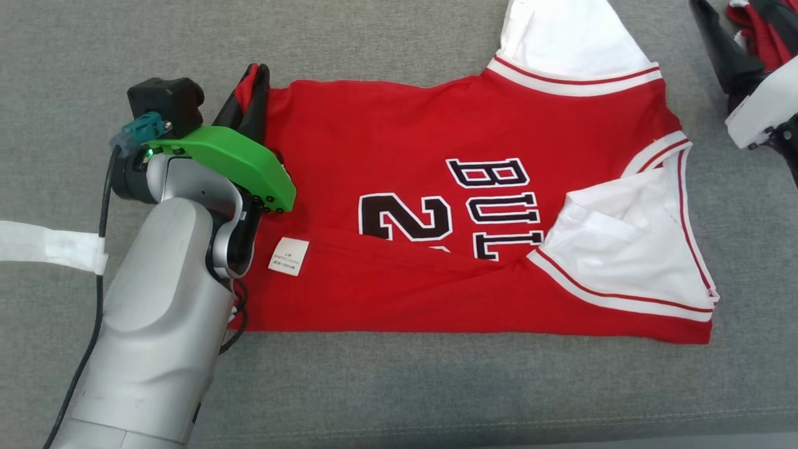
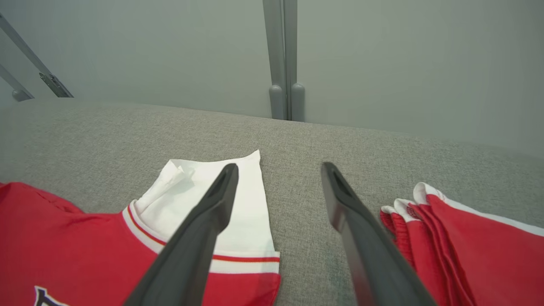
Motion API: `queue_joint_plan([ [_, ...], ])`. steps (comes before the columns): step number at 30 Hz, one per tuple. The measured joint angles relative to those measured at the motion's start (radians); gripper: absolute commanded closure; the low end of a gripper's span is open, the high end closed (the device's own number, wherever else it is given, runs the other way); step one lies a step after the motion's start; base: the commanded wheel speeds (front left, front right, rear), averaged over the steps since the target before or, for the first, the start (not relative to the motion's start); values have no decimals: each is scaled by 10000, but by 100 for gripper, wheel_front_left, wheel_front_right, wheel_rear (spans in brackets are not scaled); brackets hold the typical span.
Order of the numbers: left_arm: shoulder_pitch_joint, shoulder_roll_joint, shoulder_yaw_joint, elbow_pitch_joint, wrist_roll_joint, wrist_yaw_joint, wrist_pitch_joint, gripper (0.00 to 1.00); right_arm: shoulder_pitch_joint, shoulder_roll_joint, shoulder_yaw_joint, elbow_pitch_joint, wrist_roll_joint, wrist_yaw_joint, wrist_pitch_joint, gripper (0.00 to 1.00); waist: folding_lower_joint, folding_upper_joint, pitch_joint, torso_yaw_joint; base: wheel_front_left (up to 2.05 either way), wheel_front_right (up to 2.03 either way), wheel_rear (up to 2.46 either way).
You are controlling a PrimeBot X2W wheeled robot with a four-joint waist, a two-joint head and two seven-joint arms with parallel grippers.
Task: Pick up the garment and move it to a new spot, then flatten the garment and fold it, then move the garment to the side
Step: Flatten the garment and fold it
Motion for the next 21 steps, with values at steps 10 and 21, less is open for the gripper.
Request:
queue_joint_plan([
  [10, 0, -151, -454, -458, 52, -349, -1035, 100, -1565, -128, -144, 1549, 280, -270, 1657, 0, 0, 0, 563, 1247, 0, 0, 0],
  [21, -1, -255, -706, -489, -31, -468, -1595, 100, -2604, -10, 142, 2648, 136, -370, 2261, 0, 1, 0, 1341, 1948, 0, 0, 0],
])
